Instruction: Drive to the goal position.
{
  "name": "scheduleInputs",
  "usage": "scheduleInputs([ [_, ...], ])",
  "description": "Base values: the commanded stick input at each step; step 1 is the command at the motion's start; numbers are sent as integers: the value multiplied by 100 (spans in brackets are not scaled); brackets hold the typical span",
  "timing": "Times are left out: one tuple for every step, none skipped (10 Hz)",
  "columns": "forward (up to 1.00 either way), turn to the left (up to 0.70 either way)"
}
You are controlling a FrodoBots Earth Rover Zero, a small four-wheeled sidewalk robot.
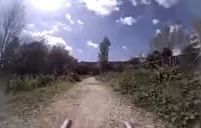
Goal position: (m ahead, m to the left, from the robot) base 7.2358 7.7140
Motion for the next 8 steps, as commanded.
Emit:
scheduleInputs([
  [85,0],
  [85,0],
  [85,0],
  [85,0],
  [85,0],
  [85,0],
  [85,0],
  [85,0],
])
